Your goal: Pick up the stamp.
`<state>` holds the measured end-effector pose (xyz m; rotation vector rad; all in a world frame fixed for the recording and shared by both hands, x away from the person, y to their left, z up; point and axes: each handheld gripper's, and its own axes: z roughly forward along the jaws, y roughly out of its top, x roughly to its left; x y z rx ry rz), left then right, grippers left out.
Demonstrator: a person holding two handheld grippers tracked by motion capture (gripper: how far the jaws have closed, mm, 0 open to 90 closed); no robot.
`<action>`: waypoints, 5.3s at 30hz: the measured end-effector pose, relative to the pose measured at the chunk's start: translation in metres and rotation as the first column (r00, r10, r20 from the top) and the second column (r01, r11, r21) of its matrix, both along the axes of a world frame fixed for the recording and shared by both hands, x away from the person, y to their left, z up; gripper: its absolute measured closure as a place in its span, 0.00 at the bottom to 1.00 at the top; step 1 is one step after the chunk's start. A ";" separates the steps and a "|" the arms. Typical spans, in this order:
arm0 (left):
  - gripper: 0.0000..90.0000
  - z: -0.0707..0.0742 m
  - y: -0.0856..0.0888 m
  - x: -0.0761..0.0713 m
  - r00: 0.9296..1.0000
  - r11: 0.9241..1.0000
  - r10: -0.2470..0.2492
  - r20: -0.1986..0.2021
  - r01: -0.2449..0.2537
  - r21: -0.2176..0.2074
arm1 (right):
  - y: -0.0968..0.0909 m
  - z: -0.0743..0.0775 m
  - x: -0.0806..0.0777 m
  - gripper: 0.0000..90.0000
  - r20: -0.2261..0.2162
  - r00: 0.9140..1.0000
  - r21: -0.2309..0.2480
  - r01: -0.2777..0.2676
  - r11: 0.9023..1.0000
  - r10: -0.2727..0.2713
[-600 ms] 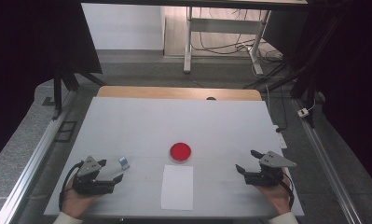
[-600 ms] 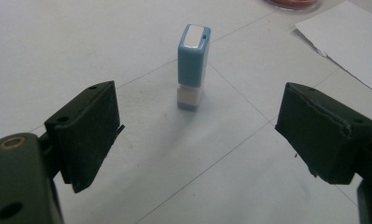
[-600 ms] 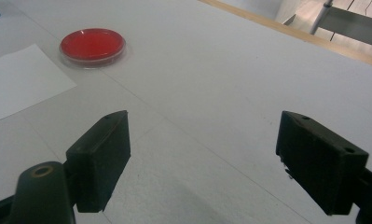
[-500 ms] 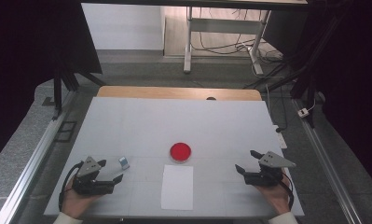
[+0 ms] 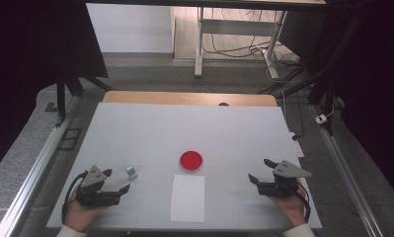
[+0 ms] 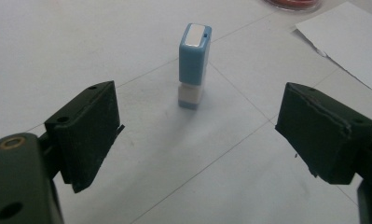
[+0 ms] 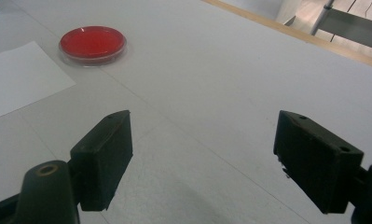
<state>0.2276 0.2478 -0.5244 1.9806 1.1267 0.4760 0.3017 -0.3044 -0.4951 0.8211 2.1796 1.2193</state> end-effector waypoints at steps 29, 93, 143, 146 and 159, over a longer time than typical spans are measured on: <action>0.15 0.021 -0.010 0.001 0.998 0.998 -0.056 0.010 0.056 -0.009 | 0.002 -0.001 -0.001 0.23 0.001 1.000 -0.013 -0.005 1.000 0.005; 0.81 0.011 -0.019 0.050 0.987 0.982 -0.152 -0.045 0.156 0.109 | 0.003 -0.004 -0.001 0.24 -0.007 1.000 -0.041 0.004 0.999 -0.004; 0.83 0.034 -0.018 0.043 0.990 0.987 -0.137 0.046 0.140 -0.076 | 0.004 -0.009 -0.003 0.25 0.016 0.999 -0.032 0.035 0.999 -0.035; 0.83 0.038 -0.021 0.042 0.988 0.985 -0.143 0.055 0.147 -0.088 | 0.004 -0.008 -0.003 0.25 0.015 0.999 -0.034 0.038 0.999 -0.037; 0.83 0.049 -0.035 0.046 0.983 0.979 -0.160 0.088 0.169 -0.110 | 0.005 -0.008 -0.003 0.26 0.013 0.999 -0.032 0.036 0.999 -0.035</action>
